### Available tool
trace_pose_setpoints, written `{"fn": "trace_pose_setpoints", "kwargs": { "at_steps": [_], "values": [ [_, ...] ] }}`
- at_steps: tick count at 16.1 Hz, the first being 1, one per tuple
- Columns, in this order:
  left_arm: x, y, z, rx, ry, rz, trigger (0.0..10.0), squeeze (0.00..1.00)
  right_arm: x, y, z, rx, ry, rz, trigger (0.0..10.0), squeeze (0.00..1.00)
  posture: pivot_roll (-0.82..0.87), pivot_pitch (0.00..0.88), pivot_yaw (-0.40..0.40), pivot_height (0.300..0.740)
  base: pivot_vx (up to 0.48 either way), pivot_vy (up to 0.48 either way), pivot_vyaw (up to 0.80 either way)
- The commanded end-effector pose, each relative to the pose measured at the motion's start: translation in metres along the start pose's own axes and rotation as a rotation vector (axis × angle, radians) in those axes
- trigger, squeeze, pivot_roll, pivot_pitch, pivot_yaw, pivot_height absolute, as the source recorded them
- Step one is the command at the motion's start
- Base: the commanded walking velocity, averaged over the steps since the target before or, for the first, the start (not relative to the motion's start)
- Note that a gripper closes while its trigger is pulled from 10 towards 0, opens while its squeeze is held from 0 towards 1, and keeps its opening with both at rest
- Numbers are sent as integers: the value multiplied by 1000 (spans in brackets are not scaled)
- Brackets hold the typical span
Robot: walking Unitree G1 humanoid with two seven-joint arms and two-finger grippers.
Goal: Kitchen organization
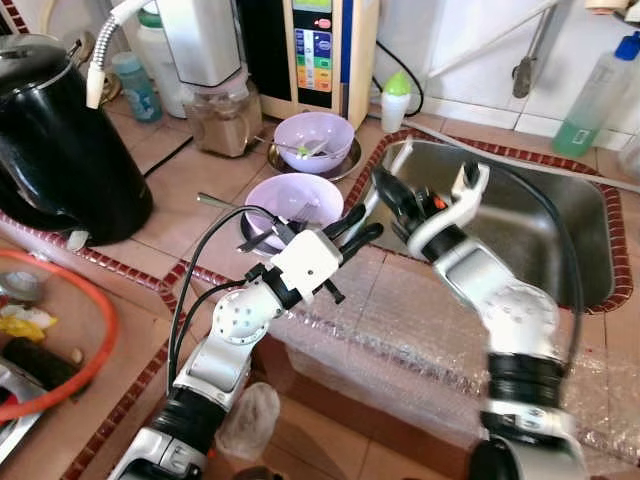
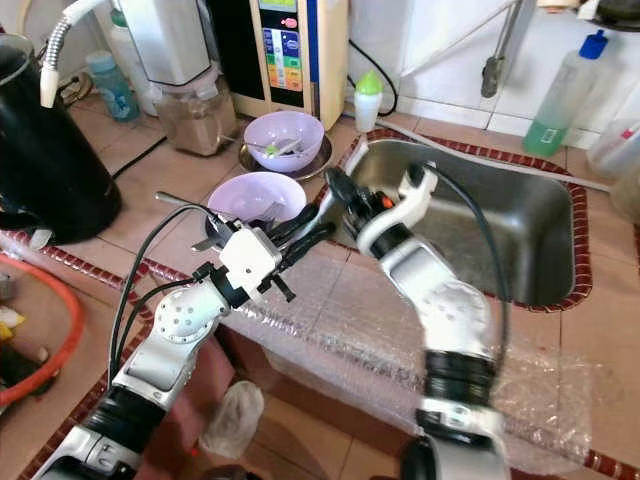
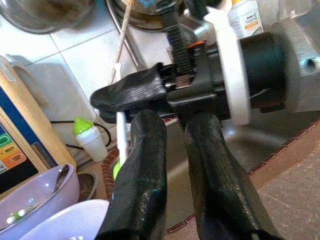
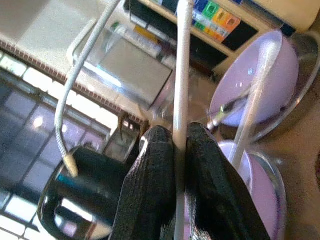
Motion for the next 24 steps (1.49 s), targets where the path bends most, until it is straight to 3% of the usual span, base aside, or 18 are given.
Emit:
{"fn": "trace_pose_setpoints", "kwargs": {
  "at_steps": [1, 3, 5, 6, 7, 8, 9, 11, 13, 14, 15, 19, 21, 24],
  "values": [
    [-8, 5, 0, 10, 24, -12, 10000, 1000, 2, 10, -3, 70, -38, -16, 0, 0, -55, 0, 5, 740, 0, 0, 0],
    [-13, 6, 0, 9, 44, 3, 10000, 1000, 3, 16, -7, 112, -62, -24, 0, 0, -60, 0, 1, 740, 0, 0, 0],
    [-20, 6, 0, -9, 72, 40, 10000, 1000, 8, 42, -9, 219, -140, 183, 0, 0, -38, 0, -9, 740, 0, 0, 0],
    [-21, 7, 0, -8, 78, 53, 10000, 1000, 11, 44, -8, 226, -159, 224, 0, 0, -38, 0, -9, 740, 0, 0, 0],
    [-28, 6, 6, -24, 126, 142, 10000, 1000, 36, 54, 2, 208, -320, 533, 0, 0, -26, 0, -9, 740, 0, 0, 0],
    [-34, 3, 12, -39, 203, 255, 10000, 1000, 52, 60, 14, 200, -419, 716, 0, 0, -16, 0, -12, 740, 0, 0, 0],
    [-39, 3, 15, -44, 259, 332, 10000, 1000, 59, 61, 21, 189, -456, 781, 4863, 0, -13, 0, -12, 740, 0, 0, 0],
    [-46, -3, 24, -69, 339, 383, 10000, 1000, 75, 58, 28, 167, -526, 853, 10000, 0, -9, 0, -6, 740, 0, 0, 0],
    [-48, -9, 29, -102, 392, 448, 10000, 1000, 83, 53, 29, 152, -550, 924, 10000, 0, -5, 0, 6, 740, 0, 0, 0],
    [-46, -9, 28, -105, 391, 448, 10000, 1000, 82, 50, 27, 148, -540, 978, 10000, 1000, -8, 0, 14, 740, 0, 0, 0],
    [-45, -8, 25, -107, 391, 454, 10000, 1000, 79, 46, 24, 144, -522, 1071, 10000, 1000, -7, 0, 17, 740, 0, 0, 0],
    [-39, -5, 21, -158, 287, 463, 10000, 1000, 82, 33, 19, 112, -479, 1132, 10000, 1000, 0, 0, 12, 740, 0, 0, 0],
    [-36, -6, 24, -217, 173, 439, 10000, 1000, 84, 30, 17, 111, -463, 1147, 10000, 1000, -2, 0, 10, 740, 0, 0, 0],
    [-40, -5, 25, -252, 138, 412, 10000, 1000, 85, 28, 16, 111, -449, 1161, 10000, 1000, -5, 0, 18, 740, 0, 0, 0]
  ]
}}
Point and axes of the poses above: a point about 5 cm out from each wrist's last joint towards the gripper, its own z axis pointing back from the gripper into the wrist, its own y axis along the axis of the wrist's last joint, x = y × z, the point moved 2 cm from there along -z, pointing out of the wrist towards the gripper, and after that the axes turned 3 degrees about z, right-handed, at the moved point
